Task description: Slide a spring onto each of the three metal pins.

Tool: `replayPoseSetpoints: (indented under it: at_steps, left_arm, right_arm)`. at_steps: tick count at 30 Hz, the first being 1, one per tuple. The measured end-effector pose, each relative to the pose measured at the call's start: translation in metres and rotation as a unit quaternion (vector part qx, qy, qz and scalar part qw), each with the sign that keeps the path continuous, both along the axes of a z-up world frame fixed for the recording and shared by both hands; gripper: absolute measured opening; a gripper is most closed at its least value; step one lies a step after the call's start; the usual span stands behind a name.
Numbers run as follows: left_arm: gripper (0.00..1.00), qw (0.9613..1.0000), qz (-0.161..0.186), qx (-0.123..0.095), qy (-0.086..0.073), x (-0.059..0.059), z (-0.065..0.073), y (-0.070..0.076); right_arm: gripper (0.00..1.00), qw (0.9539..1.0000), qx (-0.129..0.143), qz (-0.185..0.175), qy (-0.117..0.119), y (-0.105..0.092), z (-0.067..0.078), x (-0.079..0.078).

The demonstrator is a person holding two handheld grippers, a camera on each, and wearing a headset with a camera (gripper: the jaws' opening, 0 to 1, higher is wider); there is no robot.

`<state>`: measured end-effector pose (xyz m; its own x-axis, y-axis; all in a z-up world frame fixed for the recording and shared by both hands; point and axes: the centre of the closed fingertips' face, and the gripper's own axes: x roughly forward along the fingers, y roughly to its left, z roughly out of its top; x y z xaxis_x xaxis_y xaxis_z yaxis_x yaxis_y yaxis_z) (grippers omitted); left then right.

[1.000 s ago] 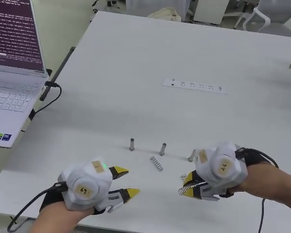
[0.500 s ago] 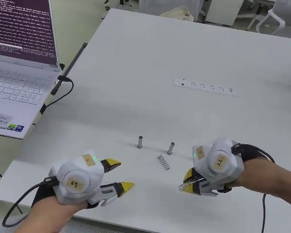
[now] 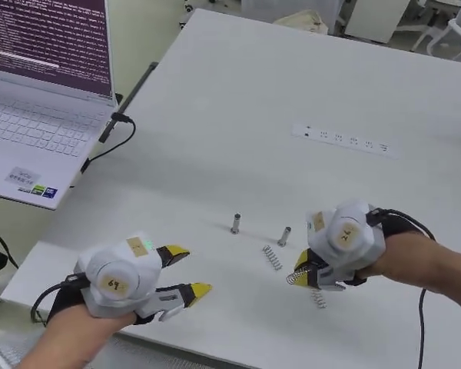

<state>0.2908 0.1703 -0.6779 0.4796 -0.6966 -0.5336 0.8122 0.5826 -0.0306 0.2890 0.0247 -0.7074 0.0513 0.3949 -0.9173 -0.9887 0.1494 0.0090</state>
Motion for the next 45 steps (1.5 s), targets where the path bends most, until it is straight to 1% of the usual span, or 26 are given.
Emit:
replayPoseSetpoints:
  at_steps: [5, 9, 18, 22, 28, 32, 34, 40, 45]
  left_arm:
    - [0.33, 0.9999, 0.014, -0.004, 0.001, 0.003, 0.001, 0.01]
    - [0.33, 0.9997, 0.026, -0.007, 0.001, 0.006, 0.002, 0.018]
    - [0.33, 0.9991, 0.041, -0.013, 0.002, 0.009, 0.001, 0.026]
    - [0.33, 0.999, 0.043, -0.014, 0.004, 0.01, 0.0, 0.027]
    - [0.33, 0.9987, 0.047, -0.016, 0.006, 0.01, -0.001, 0.028]
    - [0.33, 0.9984, 0.051, -0.019, 0.012, 0.009, -0.004, 0.029]
    - [0.33, 0.9985, 0.051, -0.017, 0.013, 0.008, -0.005, 0.03]
    - [0.34, 0.998, 0.058, -0.021, 0.013, 0.007, -0.005, 0.032]
    - [0.35, 0.9978, 0.061, -0.022, 0.013, 0.008, -0.004, 0.035]
  right_arm:
    - [0.09, 1.0, -0.004, 0.0, -0.002, 0.009, -0.001, 0.016]
    - [0.09, 0.9999, -0.009, 0.006, -0.007, 0.018, -0.002, 0.031]
    - [0.09, 0.9996, -0.01, 0.024, -0.012, 0.039, -0.003, 0.056]
    - [0.09, 0.9994, -0.009, 0.032, -0.013, 0.047, -0.005, 0.061]
    - [0.09, 0.9988, -0.015, 0.045, -0.012, 0.053, -0.007, 0.071]
    - [0.09, 0.9984, -0.021, 0.05, -0.016, 0.055, -0.007, 0.079]
    - [0.09, 0.9982, -0.024, 0.052, -0.017, 0.056, -0.006, 0.083]
    - [0.09, 0.9976, -0.03, 0.058, -0.022, 0.061, -0.006, 0.096]
    - [0.09, 0.9972, -0.035, 0.062, -0.022, 0.064, -0.006, 0.102]
